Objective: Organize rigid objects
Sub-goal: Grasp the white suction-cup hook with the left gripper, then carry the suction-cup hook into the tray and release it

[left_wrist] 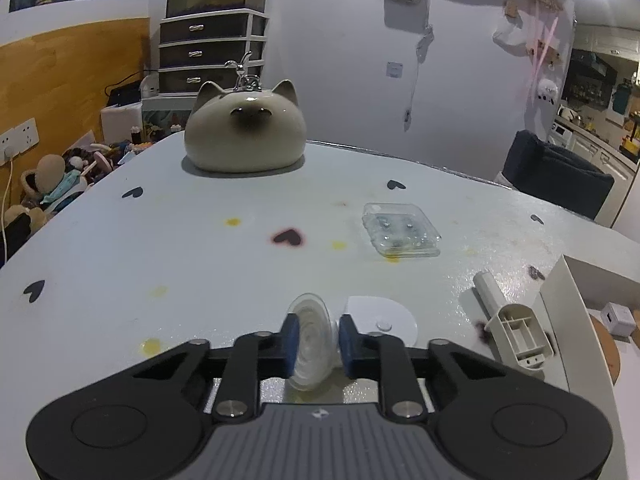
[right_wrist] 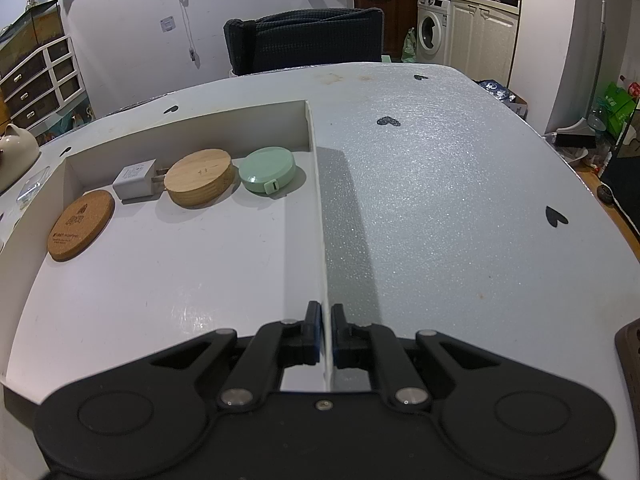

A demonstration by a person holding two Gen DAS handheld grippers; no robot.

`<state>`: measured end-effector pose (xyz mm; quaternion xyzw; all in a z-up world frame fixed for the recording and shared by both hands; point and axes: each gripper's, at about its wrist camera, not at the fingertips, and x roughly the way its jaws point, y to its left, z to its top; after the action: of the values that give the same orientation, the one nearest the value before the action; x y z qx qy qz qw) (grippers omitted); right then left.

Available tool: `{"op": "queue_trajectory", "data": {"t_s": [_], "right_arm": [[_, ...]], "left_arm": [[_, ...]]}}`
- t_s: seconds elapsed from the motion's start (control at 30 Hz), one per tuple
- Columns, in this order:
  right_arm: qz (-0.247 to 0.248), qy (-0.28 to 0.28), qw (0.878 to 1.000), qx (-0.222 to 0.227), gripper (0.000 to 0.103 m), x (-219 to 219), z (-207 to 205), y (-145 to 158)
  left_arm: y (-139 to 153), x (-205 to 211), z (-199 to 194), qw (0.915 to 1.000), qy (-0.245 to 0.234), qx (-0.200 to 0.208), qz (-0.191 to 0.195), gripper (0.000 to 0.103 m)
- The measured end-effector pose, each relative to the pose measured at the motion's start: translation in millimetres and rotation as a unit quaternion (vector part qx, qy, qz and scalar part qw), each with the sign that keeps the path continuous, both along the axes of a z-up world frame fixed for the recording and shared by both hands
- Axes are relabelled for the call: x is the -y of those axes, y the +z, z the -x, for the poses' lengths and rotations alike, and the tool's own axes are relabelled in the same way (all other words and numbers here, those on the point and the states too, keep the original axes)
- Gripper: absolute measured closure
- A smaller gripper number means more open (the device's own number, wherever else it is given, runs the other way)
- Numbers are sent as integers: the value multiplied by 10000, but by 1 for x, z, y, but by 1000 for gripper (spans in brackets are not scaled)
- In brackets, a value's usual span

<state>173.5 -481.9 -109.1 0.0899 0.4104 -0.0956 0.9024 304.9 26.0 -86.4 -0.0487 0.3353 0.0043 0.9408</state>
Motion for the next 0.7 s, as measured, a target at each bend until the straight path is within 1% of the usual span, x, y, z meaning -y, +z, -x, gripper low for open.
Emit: {"op": "queue_trajectory", "data": {"t_s": [0.03, 0.1, 0.27, 0.43, 0.6, 0.7], "right_arm": [[-1, -1, 10000, 1, 96, 0, 0, 0], [1, -2, 10000, -1, 96, 0, 0, 0], [0, 1, 10000, 0, 96, 0, 0, 0], [-2, 1, 10000, 3, 96, -1, 0, 0], [-1, -1, 10000, 3, 96, -1, 0, 0], [1, -8, 10000, 4, 96, -1, 0, 0]], "left_arm": [[0, -1, 0, 10000, -9, 31, 39, 92], [1, 0, 2, 10000, 4, 76, 18, 92], [3, -3, 7, 9998, -9, 137, 135, 93], [15, -5, 16, 9989, -40, 298, 356, 93], [35, 9, 24, 9966, -313, 514, 569, 93], [48, 28, 26, 9935, -626, 649, 691, 93]]}}
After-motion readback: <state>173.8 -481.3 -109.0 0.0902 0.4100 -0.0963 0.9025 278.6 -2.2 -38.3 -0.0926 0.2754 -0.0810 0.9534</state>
